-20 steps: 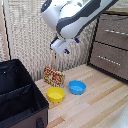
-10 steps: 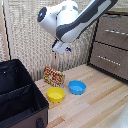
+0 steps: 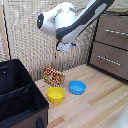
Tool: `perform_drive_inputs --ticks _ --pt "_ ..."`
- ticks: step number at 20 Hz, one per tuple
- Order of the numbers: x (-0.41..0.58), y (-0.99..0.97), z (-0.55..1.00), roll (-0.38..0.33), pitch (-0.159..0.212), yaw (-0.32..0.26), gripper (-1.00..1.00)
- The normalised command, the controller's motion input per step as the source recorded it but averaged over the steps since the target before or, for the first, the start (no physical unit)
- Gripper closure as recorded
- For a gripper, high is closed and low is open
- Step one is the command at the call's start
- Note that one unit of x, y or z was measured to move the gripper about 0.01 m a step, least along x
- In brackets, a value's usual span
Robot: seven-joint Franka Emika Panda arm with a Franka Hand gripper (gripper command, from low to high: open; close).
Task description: With caution, bring your gripper towards the upper drawer's hold. Grasp the drawer hold tightly with your gripper tool. Pull the drawer in your direction to reveal the contents of the top drawer.
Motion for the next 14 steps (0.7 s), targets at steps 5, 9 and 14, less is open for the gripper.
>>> perform_drive_inputs --ticks 5,9,14 --pt "-0.109 -0.62 0.33 -0.157 -0.038 0.018 -1.0" --pt "-0.029 -0.65 0.05 -0.14 -0.071 0.067 -1.0" --pt "-0.052 -0.56 -0.01 -0.136 -0.052 0.149 -1.0"
